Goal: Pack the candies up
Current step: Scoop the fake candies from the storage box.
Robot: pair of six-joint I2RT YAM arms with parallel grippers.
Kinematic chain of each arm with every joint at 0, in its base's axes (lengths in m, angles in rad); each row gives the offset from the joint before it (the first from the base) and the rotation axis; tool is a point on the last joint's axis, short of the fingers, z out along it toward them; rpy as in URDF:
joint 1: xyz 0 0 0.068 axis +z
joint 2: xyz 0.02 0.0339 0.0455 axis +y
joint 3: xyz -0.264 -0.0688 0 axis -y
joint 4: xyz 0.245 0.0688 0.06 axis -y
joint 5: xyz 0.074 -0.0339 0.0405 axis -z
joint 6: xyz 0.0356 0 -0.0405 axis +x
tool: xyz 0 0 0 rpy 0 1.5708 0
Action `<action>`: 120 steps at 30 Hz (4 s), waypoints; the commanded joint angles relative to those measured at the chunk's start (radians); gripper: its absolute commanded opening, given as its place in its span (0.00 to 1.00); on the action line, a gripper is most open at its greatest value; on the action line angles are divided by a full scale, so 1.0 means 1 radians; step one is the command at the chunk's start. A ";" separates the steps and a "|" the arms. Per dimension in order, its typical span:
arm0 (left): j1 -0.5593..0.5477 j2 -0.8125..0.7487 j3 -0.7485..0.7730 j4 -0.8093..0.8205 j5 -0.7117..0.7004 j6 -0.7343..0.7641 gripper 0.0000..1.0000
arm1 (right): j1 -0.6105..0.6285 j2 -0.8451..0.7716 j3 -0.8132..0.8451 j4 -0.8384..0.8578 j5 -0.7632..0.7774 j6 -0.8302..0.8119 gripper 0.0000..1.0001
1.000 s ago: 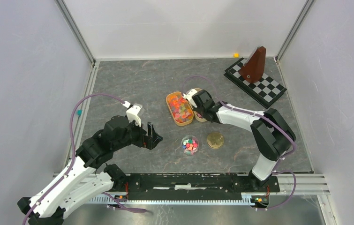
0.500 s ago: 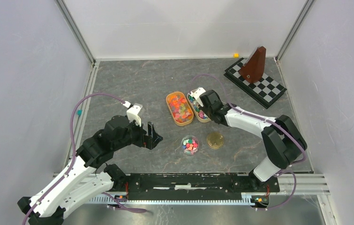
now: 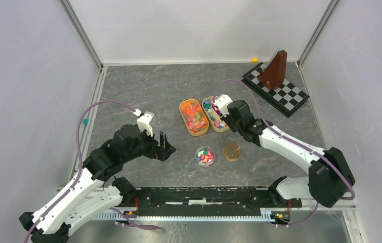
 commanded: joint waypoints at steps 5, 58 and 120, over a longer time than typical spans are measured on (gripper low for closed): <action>0.002 0.007 0.003 0.037 -0.004 0.016 1.00 | -0.003 -0.197 -0.069 0.041 -0.218 0.002 0.00; 0.002 0.137 0.207 0.113 0.272 -0.105 1.00 | 0.215 -0.642 -0.094 -0.027 -0.783 -0.179 0.00; 0.002 0.051 0.114 0.047 0.116 -0.031 1.00 | 0.233 -0.479 0.213 -0.692 -0.456 -0.279 0.00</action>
